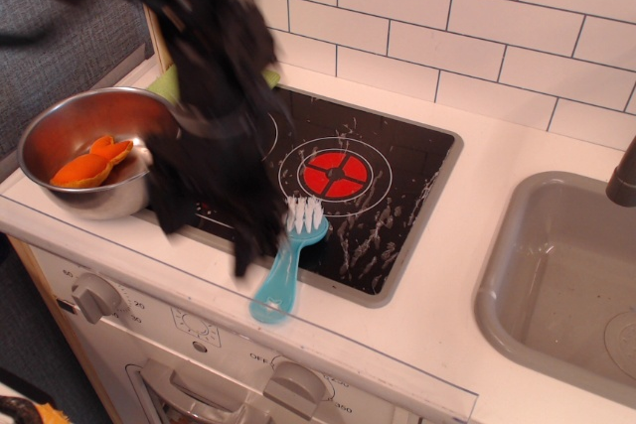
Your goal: PLACE THE BRUSH ON THE YELLOW CLOTH
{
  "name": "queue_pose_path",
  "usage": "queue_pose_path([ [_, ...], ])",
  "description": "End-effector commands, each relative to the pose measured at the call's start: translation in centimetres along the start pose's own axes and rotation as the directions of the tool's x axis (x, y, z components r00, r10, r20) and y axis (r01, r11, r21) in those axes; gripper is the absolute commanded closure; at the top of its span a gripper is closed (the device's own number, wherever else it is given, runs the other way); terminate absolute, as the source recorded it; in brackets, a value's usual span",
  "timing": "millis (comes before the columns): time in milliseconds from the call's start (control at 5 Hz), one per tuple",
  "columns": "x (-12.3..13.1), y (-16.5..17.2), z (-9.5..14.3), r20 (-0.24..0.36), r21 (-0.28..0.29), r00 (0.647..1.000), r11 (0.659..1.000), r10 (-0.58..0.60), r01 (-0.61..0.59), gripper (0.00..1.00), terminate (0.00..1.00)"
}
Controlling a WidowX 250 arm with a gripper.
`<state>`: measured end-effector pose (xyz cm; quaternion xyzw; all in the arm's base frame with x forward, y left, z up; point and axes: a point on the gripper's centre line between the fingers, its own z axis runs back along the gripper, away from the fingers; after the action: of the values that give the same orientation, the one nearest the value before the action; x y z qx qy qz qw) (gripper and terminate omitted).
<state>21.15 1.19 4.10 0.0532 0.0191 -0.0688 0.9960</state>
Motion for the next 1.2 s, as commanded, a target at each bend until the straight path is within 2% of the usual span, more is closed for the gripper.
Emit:
queue_pose_path([
  [0,2.1,-0.7,-4.4,0.02,0.054,0.998,0.996,0.065,-0.066,0.0,0.0],
  [200,2.5,-0.9,-4.3,0.057,-0.03,0.994,0.995,0.096,-0.095,0.0,0.0],
  [400,2.7,-0.8,-2.8,0.079,-0.083,0.991,0.992,0.106,-0.099,0.0,0.0],
  [600,3.0,-0.1,-0.9,0.12,-0.12,0.984,0.986,0.132,-0.118,0.0,0.0],
  [1000,4.1,0.1,0.4,0.123,-0.151,0.979,0.978,0.164,-0.145,0.0,0.0],
])
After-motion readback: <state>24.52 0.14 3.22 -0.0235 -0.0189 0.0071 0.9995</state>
